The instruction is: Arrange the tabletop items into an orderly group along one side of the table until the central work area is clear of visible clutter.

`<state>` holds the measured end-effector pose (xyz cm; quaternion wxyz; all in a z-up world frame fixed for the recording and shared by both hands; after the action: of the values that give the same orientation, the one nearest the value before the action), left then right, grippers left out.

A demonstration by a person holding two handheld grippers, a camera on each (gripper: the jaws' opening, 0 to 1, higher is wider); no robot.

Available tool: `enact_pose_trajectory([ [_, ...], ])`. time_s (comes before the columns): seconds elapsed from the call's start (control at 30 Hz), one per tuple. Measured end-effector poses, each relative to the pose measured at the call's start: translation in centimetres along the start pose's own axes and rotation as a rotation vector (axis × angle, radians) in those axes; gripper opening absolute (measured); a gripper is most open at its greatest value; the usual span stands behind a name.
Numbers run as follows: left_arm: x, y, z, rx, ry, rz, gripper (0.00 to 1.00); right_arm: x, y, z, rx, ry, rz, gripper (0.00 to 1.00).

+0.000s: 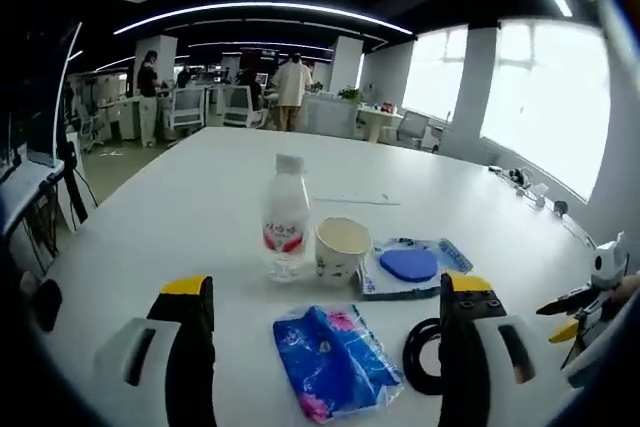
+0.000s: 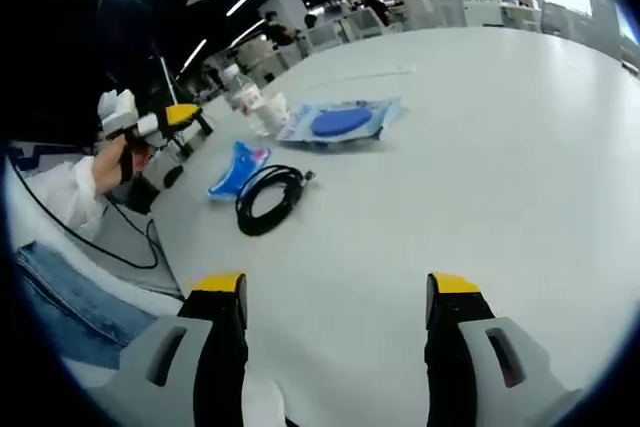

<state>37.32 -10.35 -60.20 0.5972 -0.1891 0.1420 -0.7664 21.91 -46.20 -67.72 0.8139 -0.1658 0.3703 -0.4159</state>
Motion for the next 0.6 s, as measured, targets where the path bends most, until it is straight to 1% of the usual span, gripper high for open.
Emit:
enact_pose_trajectory([
  [0.1,0.3,-1.0,-0.8,0.012,-0.006,-0.031,1.0,0.1,-0.2,-0.4,-0.002,0.008,-0.018,0.72],
  [0.17,0.5,-1.6,-1.5,0.001,0.007,-0.049,1.0,0.1,-0.3,-0.7,-0.003,0.014,-0.024,0.72],
  [0.27,0.6,-2.8,-2.6,-0.01,0.051,-0.054,1.0,0.0,-0.3,-0.9,-0.007,0.017,-0.033,0.72],
  [0.37,0.7,-3.8,-3.5,-0.018,0.064,-0.07,1.0,-0.2,-0.2,-0.9,-0.008,0.024,-0.037,0.72],
  [0.47,0.2,-4.6,-4.2,-0.029,0.072,-0.067,1.0,-0.4,0.1,-0.8,-0.009,0.027,-0.039,0.72],
  [0.6,-0.2,-6.3,-4.5,-0.017,0.049,-0.051,1.0,-0.7,0.6,-0.7,-0.012,0.026,-0.036,0.72],
])
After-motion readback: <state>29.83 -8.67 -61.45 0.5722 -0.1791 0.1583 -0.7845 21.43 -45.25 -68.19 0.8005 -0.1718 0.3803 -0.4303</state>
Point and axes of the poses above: the point that each gripper's makers call its tool centre point, and the gripper's own axes: y roughly forward along the fingers, x roughly to its right, z roughly out of its top, the point moved 7 cm from there along -y, roughly backward along the fingers, and after that the axes turned 8 degrees about z, right-handed, at the moved point
